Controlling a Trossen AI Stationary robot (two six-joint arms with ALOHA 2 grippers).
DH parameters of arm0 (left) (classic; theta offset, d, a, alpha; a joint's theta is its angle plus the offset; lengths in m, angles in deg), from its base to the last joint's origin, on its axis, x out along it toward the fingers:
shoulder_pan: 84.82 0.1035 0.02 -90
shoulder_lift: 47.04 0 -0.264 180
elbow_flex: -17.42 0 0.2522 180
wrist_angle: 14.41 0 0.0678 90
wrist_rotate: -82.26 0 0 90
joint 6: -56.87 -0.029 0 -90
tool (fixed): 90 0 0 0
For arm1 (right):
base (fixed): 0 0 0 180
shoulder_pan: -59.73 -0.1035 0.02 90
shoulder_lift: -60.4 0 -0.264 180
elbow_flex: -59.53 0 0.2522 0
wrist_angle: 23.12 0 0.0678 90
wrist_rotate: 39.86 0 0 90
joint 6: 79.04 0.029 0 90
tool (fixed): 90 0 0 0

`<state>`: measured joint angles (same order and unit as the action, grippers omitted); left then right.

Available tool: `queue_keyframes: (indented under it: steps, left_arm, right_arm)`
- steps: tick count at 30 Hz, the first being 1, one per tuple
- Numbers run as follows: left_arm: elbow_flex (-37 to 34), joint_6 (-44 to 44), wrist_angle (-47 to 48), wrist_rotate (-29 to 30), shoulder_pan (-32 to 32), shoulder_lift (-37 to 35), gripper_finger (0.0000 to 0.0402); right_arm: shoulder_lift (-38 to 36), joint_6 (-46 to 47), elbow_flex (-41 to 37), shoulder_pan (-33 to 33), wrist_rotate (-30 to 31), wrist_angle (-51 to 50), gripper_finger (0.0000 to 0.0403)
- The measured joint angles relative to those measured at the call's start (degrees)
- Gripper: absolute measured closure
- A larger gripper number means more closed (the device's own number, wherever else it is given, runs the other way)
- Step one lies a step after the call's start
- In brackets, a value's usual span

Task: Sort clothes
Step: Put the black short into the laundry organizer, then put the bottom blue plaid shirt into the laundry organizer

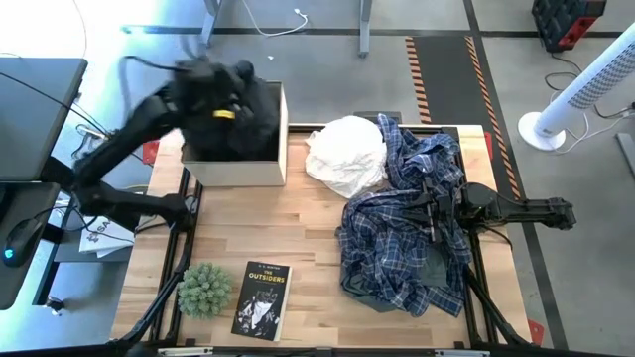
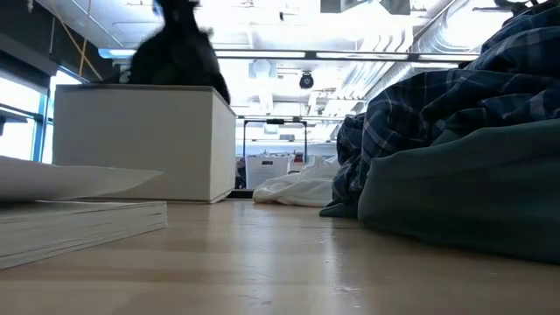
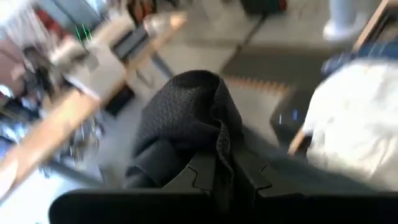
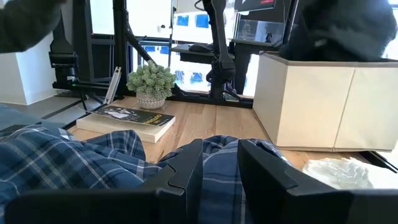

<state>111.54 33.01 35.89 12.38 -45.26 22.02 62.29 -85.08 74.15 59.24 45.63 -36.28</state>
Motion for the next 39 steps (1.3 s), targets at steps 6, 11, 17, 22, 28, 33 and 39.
queue_keyframes:
  steps: [6,11,17,22,28,33,39]
  left_arm:
    - [-8.6,5.0,-3.3,-4.6,6.3,9.9,0.0386]
    - [-9.5,9.4,1.7,-7.6,9.4,19.3,0.0384]
    - [-9.4,10.5,4.2,-8.8,11.7,29.8,0.0371]
    - [-7.9,8.3,5.4,-7.9,13.5,33.4,0.0330]
    - [-1.1,8.3,13.0,-9.8,13.7,29.1,0.0258]
    - [6.7,8.3,18.2,-10.9,13.2,23.3,0.0202]
    - [10.9,10.2,19.7,-15.2,12.6,14.3,0.0174]
  right_arm:
    - [0.0,0.0,0.0,0.0,0.0,0.0,0.0304]
    - [0.0,0.0,0.0,0.0,0.0,0.0,0.0304]
    - [0.0,0.0,0.0,0.0,0.0,0.0,0.0304]
    - [0.0,0.0,0.0,0.0,0.0,0.0,0.0304]
    - [0.0,0.0,0.0,0.0,0.0,0.0,0.0304]
    - [0.0,0.0,0.0,0.0,0.0,0.0,0.0304]
    - [0.0,0.0,0.0,0.0,0.0,0.0,0.0304]
